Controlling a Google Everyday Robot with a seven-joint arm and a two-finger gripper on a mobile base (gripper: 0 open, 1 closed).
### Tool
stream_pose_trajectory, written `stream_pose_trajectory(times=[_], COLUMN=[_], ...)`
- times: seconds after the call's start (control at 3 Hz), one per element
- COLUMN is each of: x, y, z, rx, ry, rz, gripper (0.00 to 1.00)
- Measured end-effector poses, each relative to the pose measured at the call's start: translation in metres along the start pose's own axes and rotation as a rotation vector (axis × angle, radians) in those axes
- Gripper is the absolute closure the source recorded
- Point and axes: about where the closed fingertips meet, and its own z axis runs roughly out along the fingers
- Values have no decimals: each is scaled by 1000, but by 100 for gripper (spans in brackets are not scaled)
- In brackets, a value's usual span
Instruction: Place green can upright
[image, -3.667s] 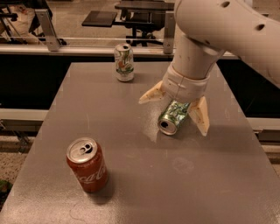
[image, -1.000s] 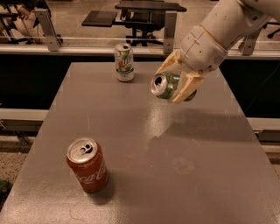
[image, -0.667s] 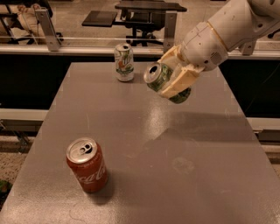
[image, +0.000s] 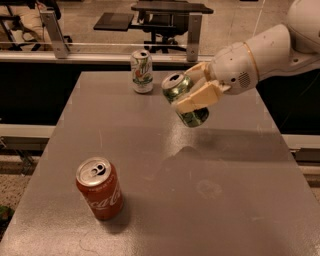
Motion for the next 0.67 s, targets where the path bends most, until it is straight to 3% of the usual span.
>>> stream_pose_trajectory(times=[0.33, 0.67], x=[10, 19], y=[0, 3], z=[8, 15], rx=[24, 33], ry=[-113, -206], rz=[52, 59], gripper=[100, 100])
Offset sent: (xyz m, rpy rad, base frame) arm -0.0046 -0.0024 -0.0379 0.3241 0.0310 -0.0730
